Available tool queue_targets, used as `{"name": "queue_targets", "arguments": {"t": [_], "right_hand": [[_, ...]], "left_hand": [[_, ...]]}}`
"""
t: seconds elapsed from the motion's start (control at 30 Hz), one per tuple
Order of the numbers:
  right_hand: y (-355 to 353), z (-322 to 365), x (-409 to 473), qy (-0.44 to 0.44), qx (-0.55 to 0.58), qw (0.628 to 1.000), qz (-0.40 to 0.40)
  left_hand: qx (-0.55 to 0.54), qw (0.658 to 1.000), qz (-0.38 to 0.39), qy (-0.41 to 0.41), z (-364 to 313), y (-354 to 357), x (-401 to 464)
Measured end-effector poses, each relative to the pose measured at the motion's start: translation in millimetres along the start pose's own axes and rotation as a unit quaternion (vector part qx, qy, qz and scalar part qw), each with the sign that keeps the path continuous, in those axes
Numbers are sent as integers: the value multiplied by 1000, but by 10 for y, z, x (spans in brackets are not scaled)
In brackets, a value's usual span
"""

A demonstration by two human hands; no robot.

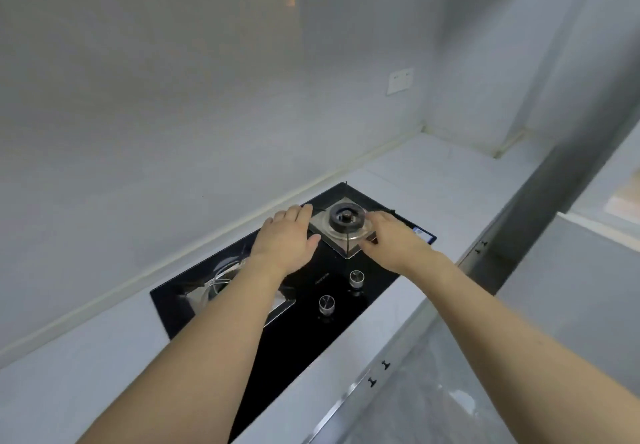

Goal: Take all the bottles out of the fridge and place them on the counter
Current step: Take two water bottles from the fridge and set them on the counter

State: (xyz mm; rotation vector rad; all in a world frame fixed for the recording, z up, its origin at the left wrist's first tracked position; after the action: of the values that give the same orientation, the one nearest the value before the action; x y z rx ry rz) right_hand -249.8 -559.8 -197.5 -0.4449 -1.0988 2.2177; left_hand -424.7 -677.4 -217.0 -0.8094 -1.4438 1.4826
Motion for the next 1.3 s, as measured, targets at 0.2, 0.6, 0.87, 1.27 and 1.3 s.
{"name": "queue_targets", "arguments": {"t": [0.2, 0.6, 0.87, 1.27, 1.3], "right_hand": [[-482, -699, -193, 50, -6, 998, -31], [-1459, -2180, -766, 138, -11, 987, -86], [-2120, -2841, -1163, 180, -3, 975, -129], [-2599, -3767, -1205, 254, 47, 947, -190], [-2655, -3865, -1160, 260, 43, 945, -195]], "left_hand": [[2, 998, -11, 57, -818, -76, 454], [-14, 987, -22, 160, -2758, -173, 1124], [-17, 973, -43, 227, -3774, -370, 1461], [-33, 952, -37, 301, -4859, -336, 2164], [-33, 950, -38, 307, -4946, -324, 2271]]}}
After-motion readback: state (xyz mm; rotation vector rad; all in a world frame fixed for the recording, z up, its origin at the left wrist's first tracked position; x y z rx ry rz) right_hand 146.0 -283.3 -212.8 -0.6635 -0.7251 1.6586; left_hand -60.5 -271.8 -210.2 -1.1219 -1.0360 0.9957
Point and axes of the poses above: each hand's wrist, its own x-axis towards the middle knuckle, its own y-axis out of the palm, z = x × y, the point moved 1 cm from there along x, towards the middle knuckle, and after that the axes turned 12 degrees about x, right-handed, at the moved point
